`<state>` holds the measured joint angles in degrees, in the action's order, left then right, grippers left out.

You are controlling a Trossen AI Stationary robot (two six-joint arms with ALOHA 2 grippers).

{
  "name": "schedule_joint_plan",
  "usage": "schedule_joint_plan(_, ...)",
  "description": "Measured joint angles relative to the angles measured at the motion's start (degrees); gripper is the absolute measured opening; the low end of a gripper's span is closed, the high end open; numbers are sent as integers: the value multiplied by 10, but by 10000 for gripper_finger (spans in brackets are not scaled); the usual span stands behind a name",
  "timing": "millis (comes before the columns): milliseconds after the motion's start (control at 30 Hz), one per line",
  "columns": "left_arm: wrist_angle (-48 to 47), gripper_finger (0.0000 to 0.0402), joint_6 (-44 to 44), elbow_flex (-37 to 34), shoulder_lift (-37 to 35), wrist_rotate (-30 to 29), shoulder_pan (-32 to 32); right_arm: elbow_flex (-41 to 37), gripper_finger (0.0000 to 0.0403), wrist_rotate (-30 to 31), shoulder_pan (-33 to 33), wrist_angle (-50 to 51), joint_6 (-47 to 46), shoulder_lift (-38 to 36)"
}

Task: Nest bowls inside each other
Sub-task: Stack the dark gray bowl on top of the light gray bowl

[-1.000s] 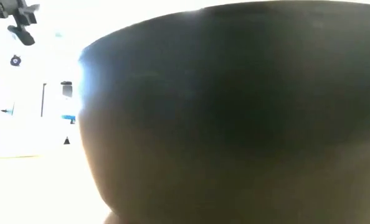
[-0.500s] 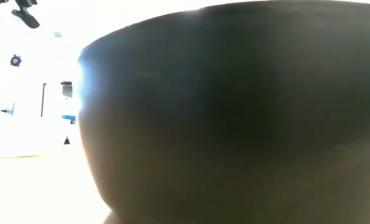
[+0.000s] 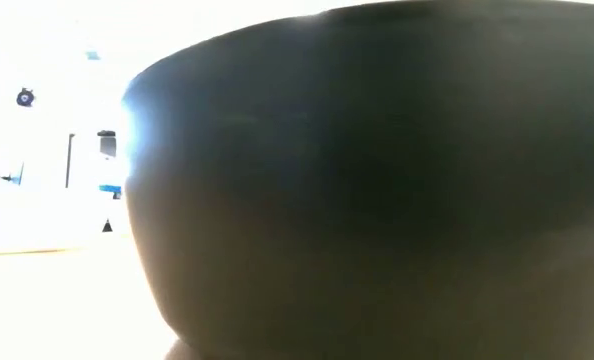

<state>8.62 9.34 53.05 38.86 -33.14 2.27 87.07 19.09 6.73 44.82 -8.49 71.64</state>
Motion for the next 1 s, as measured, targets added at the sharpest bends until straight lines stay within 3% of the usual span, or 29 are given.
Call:
schedule_joint_plan(167, 0, 196, -147, 82, 40, 0, -1, 1, 105, -39, 73, 6, -3, 24)
schedule_joint_plan(333, -2, 196, -202, 102, 75, -6, 0, 0, 149, -45, 153, 39, 4, 51)
schedule_joint_plan(600, -2, 196, -202, 93, 95, -14, 0, -12, 202, -70, 254, 277, -15, 90)
schedule_joint_plan(867, -2, 196, -185, 89, 103, -14, 0, -95, 219, -173, 293, 234, 75, 95)
schedule_joint_plan(1000, -1, 196, -185, 89, 101, -14, 0, -133, 219, -176, 295, 233, 74, 117)
